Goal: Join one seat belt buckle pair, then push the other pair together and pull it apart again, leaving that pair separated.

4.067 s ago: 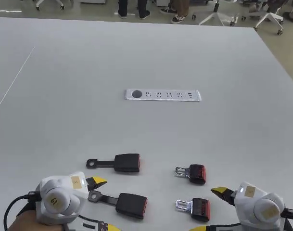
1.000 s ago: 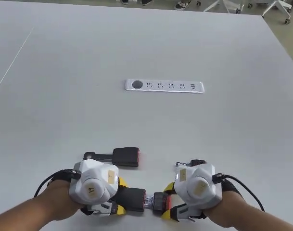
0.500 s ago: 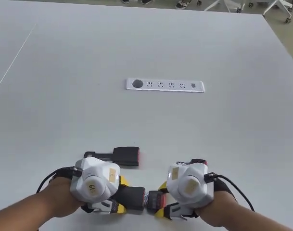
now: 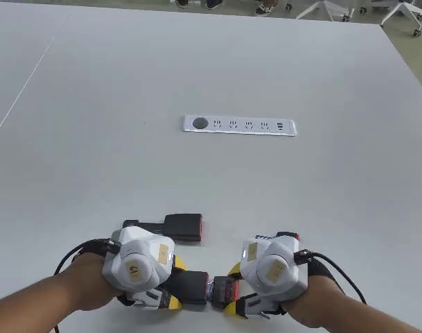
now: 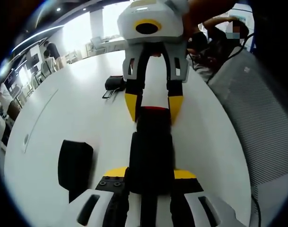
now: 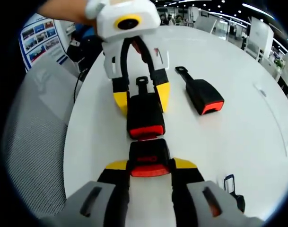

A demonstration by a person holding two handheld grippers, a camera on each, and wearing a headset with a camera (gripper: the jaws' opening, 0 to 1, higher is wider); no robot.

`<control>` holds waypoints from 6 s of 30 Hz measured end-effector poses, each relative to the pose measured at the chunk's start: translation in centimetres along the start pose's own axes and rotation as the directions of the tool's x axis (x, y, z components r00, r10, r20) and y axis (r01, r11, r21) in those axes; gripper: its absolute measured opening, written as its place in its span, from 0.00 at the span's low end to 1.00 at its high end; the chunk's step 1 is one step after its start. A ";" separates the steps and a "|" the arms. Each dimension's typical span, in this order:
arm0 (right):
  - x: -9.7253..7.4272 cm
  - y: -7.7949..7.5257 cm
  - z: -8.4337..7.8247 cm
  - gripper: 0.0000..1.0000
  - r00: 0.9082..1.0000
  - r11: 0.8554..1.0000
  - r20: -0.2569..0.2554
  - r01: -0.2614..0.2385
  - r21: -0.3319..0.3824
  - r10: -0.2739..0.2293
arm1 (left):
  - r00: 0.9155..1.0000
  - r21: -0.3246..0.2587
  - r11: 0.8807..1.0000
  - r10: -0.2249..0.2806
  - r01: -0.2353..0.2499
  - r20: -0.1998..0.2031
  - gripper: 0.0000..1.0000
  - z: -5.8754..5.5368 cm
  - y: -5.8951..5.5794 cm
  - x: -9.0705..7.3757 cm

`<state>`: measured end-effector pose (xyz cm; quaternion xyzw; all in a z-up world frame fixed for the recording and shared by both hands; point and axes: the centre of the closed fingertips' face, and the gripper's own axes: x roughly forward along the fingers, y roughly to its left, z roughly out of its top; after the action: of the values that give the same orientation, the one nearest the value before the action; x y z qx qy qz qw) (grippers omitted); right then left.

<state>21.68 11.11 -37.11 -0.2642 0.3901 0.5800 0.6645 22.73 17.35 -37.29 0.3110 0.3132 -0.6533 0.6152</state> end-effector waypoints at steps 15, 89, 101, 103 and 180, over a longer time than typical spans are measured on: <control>-0.2 0.1 -0.2 0.33 0.997 0.999 0.069 0.020 -0.030 -0.018 | 0.998 0.021 0.999 -0.043 0.042 0.047 0.33 -0.5 -0.1 -0.4; -1.8 0.8 1.5 0.74 0.956 0.986 0.251 0.131 0.102 -0.152 | 0.997 -0.077 0.994 0.083 -0.083 -0.005 0.77 -0.6 -1.0 -4.0; -5.5 -1.1 0.2 0.78 0.944 0.983 0.279 0.150 0.107 -0.175 | 0.978 -0.143 0.971 0.202 -0.193 0.055 0.81 0.1 2.7 -7.1; -6.2 -1.7 -0.7 0.78 0.949 0.984 0.264 0.148 0.103 -0.171 | 0.972 -0.164 0.963 0.226 -0.213 0.066 0.81 0.1 3.8 -7.6; -6.4 -10.5 -7.3 0.35 0.994 1.000 -0.105 0.003 0.013 -0.001 | 0.999 0.032 0.999 -0.013 0.015 -0.038 0.33 0.2 9.8 -1.5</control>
<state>30.28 -0.36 -36.96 -0.2903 0.4283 0.5620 0.6453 32.59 17.71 -36.24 0.3310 0.3164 -0.6565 0.5994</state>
